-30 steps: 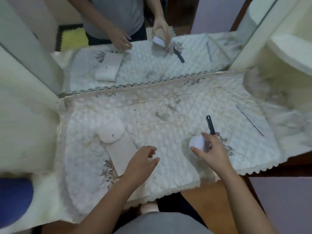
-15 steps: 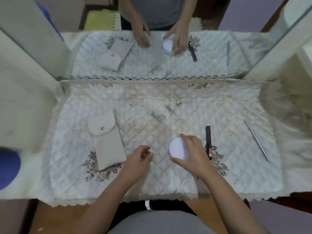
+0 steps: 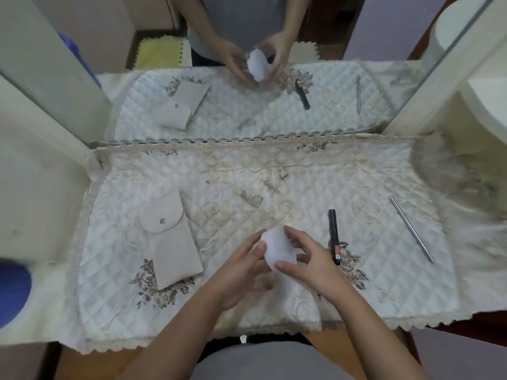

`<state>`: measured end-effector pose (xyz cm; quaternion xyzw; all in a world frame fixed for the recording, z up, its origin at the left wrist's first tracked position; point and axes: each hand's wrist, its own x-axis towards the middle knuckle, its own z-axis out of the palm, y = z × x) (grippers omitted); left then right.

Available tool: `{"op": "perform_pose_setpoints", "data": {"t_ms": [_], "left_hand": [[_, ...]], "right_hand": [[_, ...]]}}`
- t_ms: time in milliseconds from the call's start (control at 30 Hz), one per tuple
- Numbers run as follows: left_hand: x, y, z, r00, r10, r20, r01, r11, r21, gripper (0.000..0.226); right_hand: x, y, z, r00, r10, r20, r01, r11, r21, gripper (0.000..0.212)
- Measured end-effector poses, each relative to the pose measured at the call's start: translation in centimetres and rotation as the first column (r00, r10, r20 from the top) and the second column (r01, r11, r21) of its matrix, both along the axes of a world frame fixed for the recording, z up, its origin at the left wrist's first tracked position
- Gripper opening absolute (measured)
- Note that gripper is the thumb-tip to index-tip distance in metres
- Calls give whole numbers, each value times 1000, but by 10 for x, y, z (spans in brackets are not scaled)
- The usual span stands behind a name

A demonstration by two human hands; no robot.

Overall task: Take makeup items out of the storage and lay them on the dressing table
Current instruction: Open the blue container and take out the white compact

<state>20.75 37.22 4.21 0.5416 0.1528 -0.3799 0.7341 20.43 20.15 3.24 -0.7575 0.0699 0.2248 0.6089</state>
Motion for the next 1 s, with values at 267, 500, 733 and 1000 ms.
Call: {"op": "perform_pose_setpoints", "data": {"t_ms": [267,500,733,1000], "left_hand": [[1,4,2,999,-7,54,14,991,-132,67],[-1,8,3,994,-75,79,83,991,-101,60],[3,20,2,976,-216,40,215,976,31,40],[-2,17,-10,994,-46,103,19,967,255,23]], "right_hand": [[2,0,13,996,32,83,-39,995,87,57],[4,-15,16,989,99,113,-107,992,70,52],[8,-25,12,984,180,-2,-180,983,-25,44],[19,-6,21,999,39,36,-30,972,-234,34]]}}
